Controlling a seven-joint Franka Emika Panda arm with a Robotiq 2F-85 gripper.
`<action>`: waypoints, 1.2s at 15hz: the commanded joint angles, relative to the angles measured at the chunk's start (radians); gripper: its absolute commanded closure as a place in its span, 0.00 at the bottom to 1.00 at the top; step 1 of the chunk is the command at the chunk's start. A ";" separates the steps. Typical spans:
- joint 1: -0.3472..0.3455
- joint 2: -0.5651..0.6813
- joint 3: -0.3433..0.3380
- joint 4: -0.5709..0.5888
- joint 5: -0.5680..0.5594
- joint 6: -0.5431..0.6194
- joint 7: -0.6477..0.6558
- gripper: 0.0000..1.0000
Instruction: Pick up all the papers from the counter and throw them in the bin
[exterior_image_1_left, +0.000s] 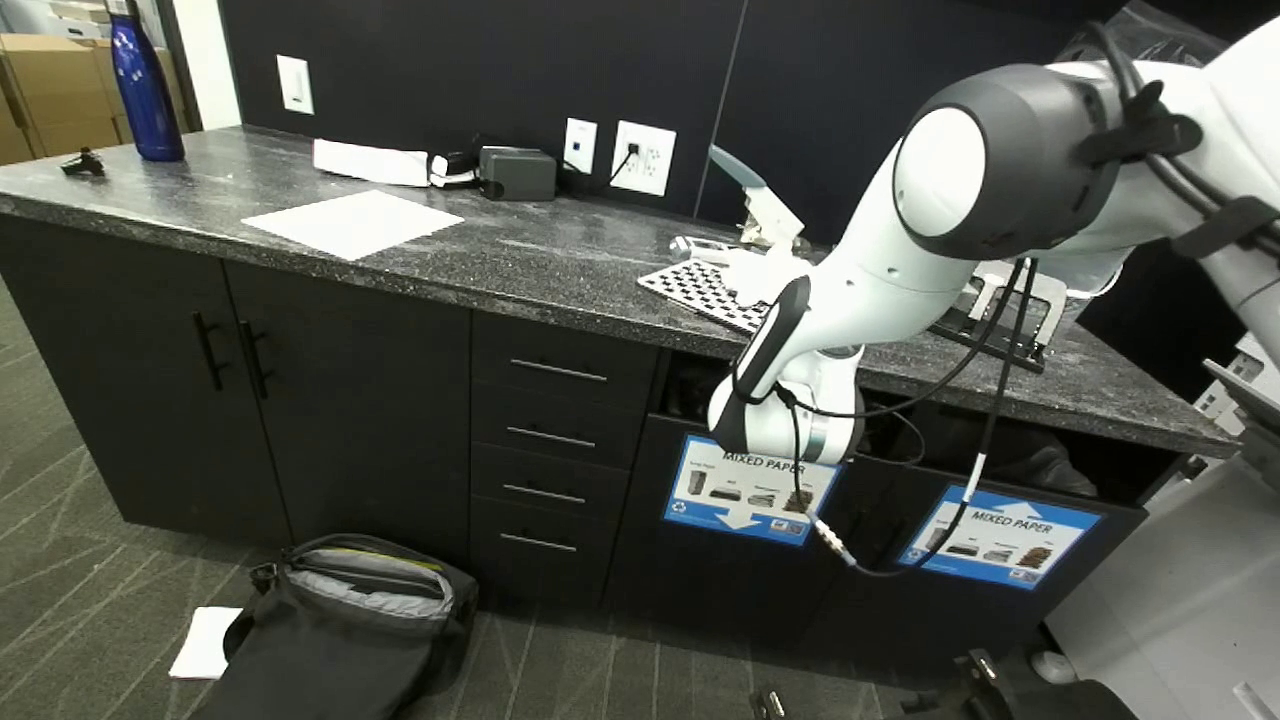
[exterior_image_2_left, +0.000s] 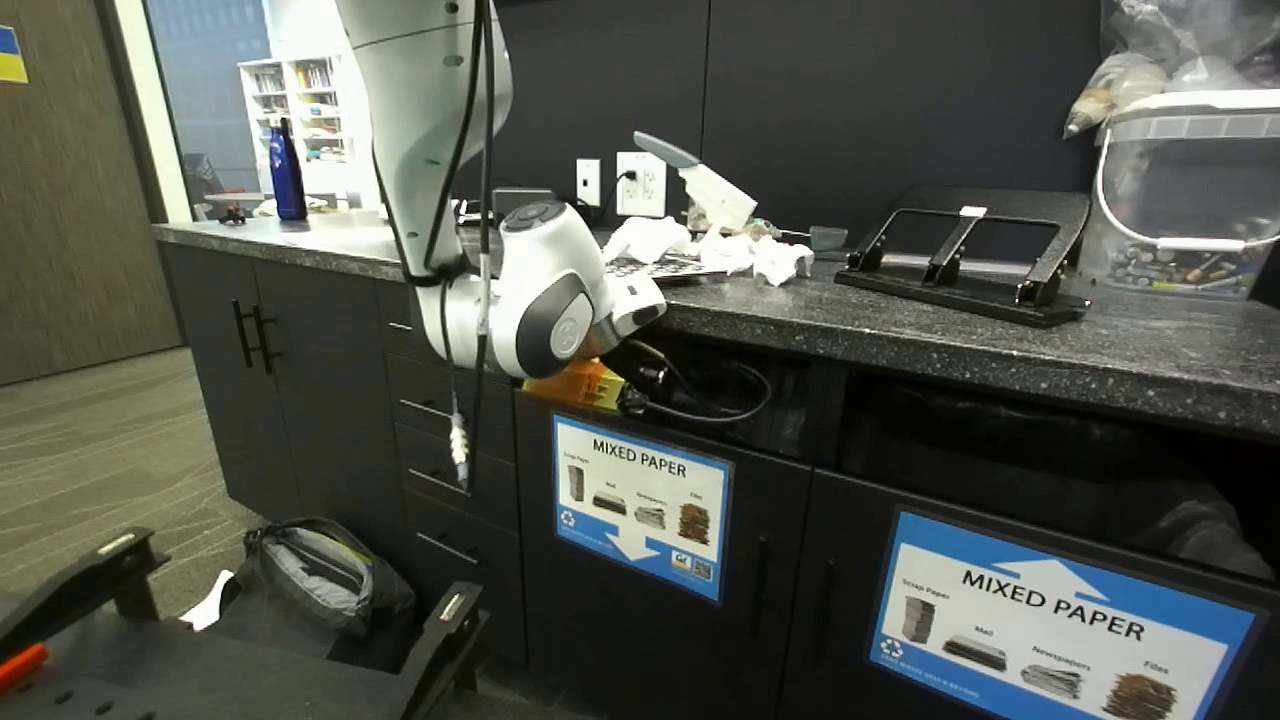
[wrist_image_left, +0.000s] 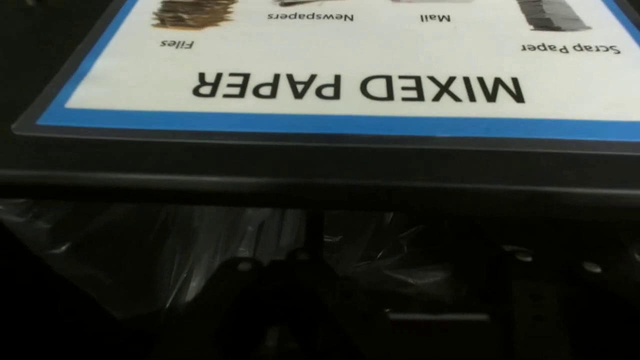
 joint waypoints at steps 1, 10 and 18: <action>0.059 -0.127 -0.068 -0.088 -0.016 -0.199 0.021 0.00; 0.018 -0.476 -0.055 -0.246 -0.293 -0.734 0.081 0.00; -0.062 -0.746 0.096 -0.201 -0.351 -1.187 0.070 0.00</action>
